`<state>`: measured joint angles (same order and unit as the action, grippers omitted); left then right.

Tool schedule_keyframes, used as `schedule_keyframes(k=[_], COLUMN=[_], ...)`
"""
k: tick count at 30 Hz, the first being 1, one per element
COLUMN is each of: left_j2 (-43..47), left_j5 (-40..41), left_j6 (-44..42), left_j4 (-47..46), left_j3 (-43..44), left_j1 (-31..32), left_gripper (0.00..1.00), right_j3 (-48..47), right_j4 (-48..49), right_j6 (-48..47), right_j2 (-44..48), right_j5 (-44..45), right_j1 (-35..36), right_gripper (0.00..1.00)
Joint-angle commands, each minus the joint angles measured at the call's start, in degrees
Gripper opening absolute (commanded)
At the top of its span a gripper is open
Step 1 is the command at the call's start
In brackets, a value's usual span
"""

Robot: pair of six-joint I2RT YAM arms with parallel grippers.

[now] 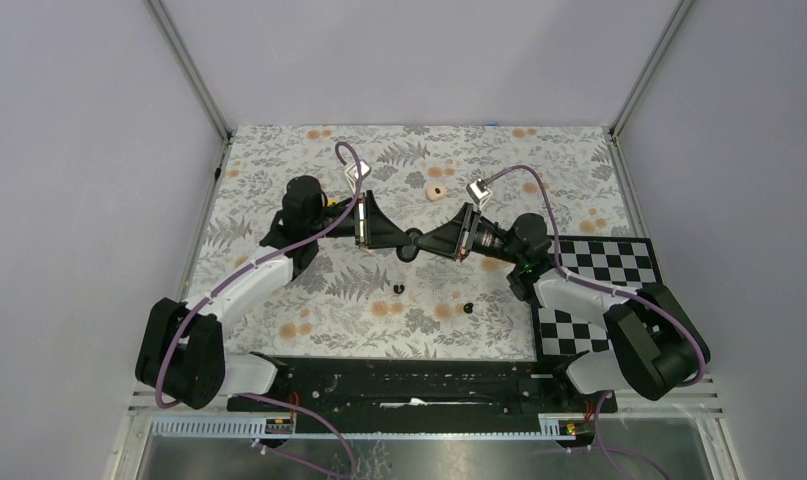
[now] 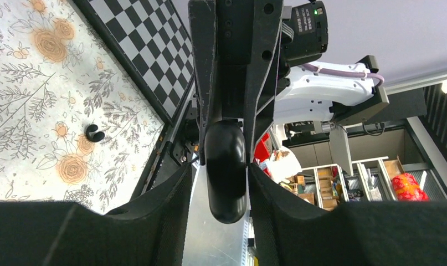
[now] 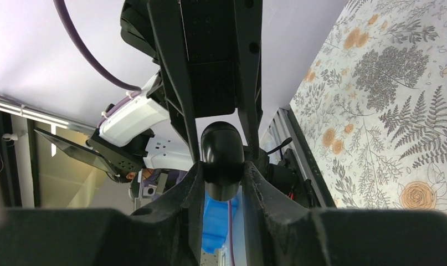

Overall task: Insert the wireless bluetooth earbuds into the charging case
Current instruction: Open the charging case.

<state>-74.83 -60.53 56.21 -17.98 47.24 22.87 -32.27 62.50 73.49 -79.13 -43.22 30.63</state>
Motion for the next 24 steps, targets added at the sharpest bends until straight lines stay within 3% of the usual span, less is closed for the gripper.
schedule_keyframes(k=[1,6,10,13,21,24], left_j2=[-0.8,-1.53,-1.51,-1.22,-6.13,-8.89], left_j5=[-3.2,-4.38,-5.12,-5.46,-6.68,-5.61], left_j6=[5.04,8.86,10.38,13.52,45.09,51.81], left_j4=[-10.84,-16.43,-18.41,-21.69,-63.3,-72.97], left_j3=[-1.88,-2.84,-2.78,-3.28,-7.27,-8.21], left_j1=[0.02,0.05,-0.07,-0.39,-1.96,-1.96], left_gripper=[0.41,0.23,0.0,0.0,0.0,0.0], right_j3=[-1.59,-1.34,-1.38,-1.24,-1.99,-2.38], right_j4=[4.93,5.25,5.83,5.68,4.53,7.3], right_j6=[0.78,0.8,0.78,-0.2,-3.4,-2.33], right_j2=[-0.4,-0.72,-1.21,-1.76,-3.39,-5.05], right_j5=[-2.52,-2.53,-3.35,-4.89,-7.21,-7.67], right_j1=[0.13,0.13,0.11,0.13,0.13,0.13], right_gripper=[0.0,0.0,0.0,0.0,0.0,0.0])
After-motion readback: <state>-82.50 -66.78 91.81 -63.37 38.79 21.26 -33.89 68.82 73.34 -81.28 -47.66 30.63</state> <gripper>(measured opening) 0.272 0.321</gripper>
